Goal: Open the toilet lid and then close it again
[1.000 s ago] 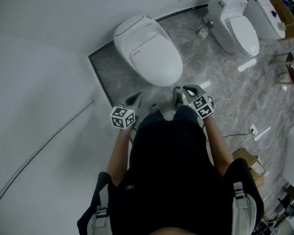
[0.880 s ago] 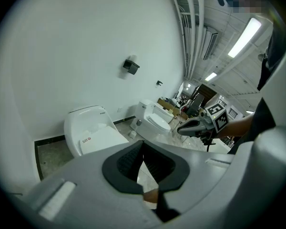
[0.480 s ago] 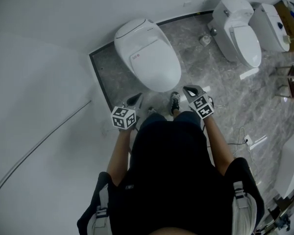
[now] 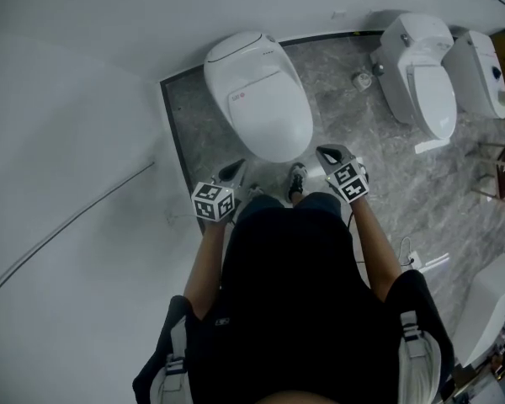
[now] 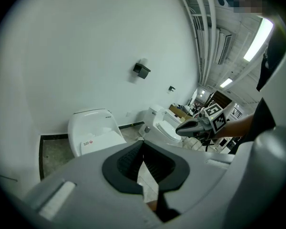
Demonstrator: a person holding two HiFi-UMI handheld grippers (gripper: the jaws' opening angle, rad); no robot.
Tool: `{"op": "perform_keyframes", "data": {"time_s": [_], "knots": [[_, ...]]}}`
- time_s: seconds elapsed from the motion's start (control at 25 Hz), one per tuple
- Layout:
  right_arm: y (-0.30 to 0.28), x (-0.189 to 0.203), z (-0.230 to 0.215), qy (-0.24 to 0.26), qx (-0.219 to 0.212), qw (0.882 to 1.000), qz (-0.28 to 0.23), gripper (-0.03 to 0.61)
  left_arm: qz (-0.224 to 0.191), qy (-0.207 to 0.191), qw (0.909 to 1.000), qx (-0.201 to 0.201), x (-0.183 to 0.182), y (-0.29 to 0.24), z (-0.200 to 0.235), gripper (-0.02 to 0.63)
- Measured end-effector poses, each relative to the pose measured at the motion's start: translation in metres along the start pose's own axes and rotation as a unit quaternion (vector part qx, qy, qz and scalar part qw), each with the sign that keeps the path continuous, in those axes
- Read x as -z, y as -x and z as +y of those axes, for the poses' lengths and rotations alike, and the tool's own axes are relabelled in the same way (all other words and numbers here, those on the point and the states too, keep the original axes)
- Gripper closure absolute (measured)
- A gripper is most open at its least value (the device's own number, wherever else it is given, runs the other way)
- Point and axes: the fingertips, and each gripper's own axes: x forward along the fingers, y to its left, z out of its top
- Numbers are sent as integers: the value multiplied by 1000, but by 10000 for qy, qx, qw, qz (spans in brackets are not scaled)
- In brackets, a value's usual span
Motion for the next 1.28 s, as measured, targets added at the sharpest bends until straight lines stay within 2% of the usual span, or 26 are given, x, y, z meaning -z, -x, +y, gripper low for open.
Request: {"op": "perform_keyframes", "data": {"time_s": [0.44, 0.92, 1.28], "knots": [[-17, -4, -24, 318, -433, 9986, -27, 574, -202, 316, 9984, -414, -3, -11, -3, 603], [-17, 6, -57, 498, -632, 9968, 29, 574, -424, 547, 9952, -693, -7, -27, -15, 603], [-25, 21, -56, 399, -662, 9965, 328, 574, -248, 894, 9940, -572, 17, -36, -7, 603]]}}
